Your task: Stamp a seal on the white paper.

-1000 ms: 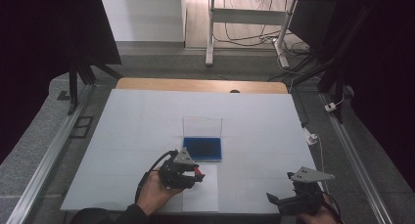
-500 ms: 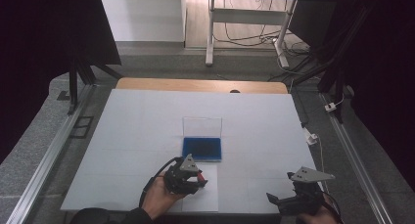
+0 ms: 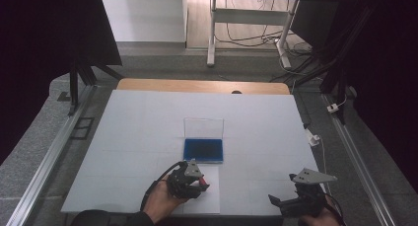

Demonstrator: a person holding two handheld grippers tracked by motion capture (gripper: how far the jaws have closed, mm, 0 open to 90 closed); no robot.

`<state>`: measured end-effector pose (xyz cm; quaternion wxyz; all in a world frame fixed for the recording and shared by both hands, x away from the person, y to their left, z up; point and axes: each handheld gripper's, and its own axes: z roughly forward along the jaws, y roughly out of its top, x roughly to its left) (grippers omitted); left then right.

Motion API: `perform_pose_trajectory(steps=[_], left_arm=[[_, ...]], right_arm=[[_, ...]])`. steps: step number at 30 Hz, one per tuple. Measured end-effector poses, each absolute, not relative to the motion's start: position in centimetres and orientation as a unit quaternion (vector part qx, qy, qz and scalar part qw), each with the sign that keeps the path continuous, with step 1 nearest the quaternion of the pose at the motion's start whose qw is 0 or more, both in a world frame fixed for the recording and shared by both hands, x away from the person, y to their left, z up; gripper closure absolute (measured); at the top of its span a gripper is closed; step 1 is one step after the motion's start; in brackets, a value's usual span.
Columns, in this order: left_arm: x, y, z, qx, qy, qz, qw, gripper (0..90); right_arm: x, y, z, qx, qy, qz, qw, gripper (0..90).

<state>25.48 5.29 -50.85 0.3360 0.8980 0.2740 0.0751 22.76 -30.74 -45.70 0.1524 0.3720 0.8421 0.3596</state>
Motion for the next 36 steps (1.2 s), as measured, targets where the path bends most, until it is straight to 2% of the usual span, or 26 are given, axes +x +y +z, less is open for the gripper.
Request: perform_pose_trajectory(steps=[12, 22, 28, 36], left_arm=[[24.89, 4.90, -50.86, 0.899, 0.273, 0.096, 0.329, 58.9], [25.55, 5.52, -51.05, 0.890, 0.291, 0.063, 0.346, 58.9], [25.16, 5.01, -50.87, 0.896, 0.284, 0.083, 0.331, 59.0], [25.51, 5.27, -50.86, 0.895, 0.286, 0.068, 0.335, 58.8]], right_arm=[[22.77, -30.71, -45.72, 0.372, 0.843, 0.358, 0.152, 0.0], [22.77, -30.73, -45.72, 0.372, 0.843, 0.359, 0.151, 0.0], [22.77, -30.71, -45.73, 0.372, 0.843, 0.358, 0.151, 0.0], [22.78, -30.75, -45.73, 0.371, 0.843, 0.359, 0.150, 0.0]])
